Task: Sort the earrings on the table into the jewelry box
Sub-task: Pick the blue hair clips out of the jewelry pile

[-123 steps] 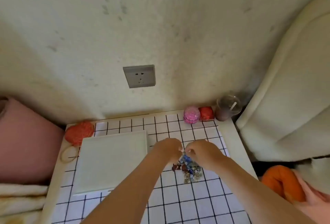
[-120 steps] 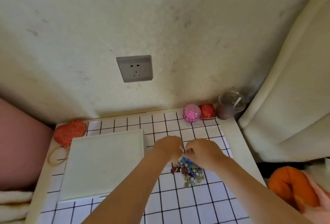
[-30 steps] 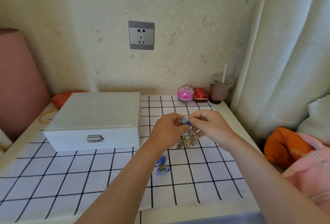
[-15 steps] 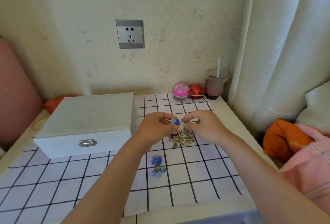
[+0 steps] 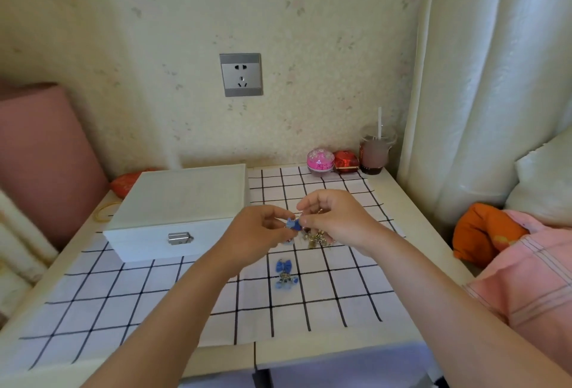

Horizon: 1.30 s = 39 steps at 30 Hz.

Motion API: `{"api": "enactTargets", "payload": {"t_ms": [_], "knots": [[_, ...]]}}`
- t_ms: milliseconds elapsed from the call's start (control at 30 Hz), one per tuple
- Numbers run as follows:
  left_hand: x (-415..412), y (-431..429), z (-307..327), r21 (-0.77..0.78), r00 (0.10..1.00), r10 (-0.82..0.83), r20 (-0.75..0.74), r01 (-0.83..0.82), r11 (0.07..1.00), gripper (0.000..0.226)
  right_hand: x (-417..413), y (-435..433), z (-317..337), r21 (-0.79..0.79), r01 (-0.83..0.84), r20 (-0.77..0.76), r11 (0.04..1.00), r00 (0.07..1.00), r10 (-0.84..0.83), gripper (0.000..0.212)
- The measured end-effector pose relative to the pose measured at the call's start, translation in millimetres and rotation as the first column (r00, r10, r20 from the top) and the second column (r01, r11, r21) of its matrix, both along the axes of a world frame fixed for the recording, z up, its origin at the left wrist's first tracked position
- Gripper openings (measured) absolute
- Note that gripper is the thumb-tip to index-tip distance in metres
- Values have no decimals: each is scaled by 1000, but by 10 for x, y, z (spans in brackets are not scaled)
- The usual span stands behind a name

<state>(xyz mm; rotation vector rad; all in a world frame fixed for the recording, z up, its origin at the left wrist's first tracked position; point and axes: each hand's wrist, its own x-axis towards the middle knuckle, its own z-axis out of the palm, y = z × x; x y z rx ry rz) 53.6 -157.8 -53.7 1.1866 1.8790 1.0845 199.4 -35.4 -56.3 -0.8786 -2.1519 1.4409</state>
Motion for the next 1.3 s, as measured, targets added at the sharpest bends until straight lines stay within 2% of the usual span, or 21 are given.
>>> {"api": "enactTargets", "payload": {"t_ms": [67, 200, 300, 367, 467, 567, 633, 733, 833, 933, 1167, 1300], "knots": [[-45, -162, -13, -49, 998, -31, -51, 28, 998, 22, -30, -86, -47, 100, -28, 67, 995, 998, 21, 17], [-110, -425, -96, -118, 989, -42, -144, 25, 993, 17, -87, -258, -194, 283, -197, 343, 939, 935, 93, 22], [-197, -598, -202, -139, 984, -27, -177, 2, 990, 13, -151, -413, -265, 328, -295, 493, 897, 864, 104, 29], [-267, -704, -278, -152, 970, -22, -242, -15, 988, 15, -198, -487, -303, 363, -316, 536, 876, 841, 82, 25], [-324, -806, -364, -146, 950, 31, -310, -79, 986, 14, -252, -542, -306, 371, -280, 530, 886, 847, 45, 15], [-386, -875, -420, -122, 855, 66, -515, -149, 981, 22, -278, -580, -262, 329, -282, 530, 901, 845, 71, 8], [-456, -919, -441, -80, 806, 83, -586, -159, 984, 32, -288, -601, -219, 288, -247, 474, 925, 876, 86, 6], [-531, -944, -434, 7, 750, 90, -655, -113, 994, 25, -315, -634, -107, 226, -181, 357, 957, 930, 92, 8], [-528, -948, -469, 1, 764, -48, -644, 64, 998, 19, -348, -687, -4, 70, -142, 196, 987, 972, 126, 11], [-542, -976, -552, -72, 732, -185, -656, 183, 980, 21, -398, -748, 33, -20, -141, 137, 990, 980, 143, 18], [-840, -1268, -470, -136, 715, -223, -663, 177, 975, 18, -666, -1023, -131, -48, -262, 196, 964, 944, 266, 20], [-1046, -1539, -434, -180, 722, -213, -659, 123, 976, 17, -916, -1293, -242, -69, -290, 168, 954, 940, 298, 23]]}}
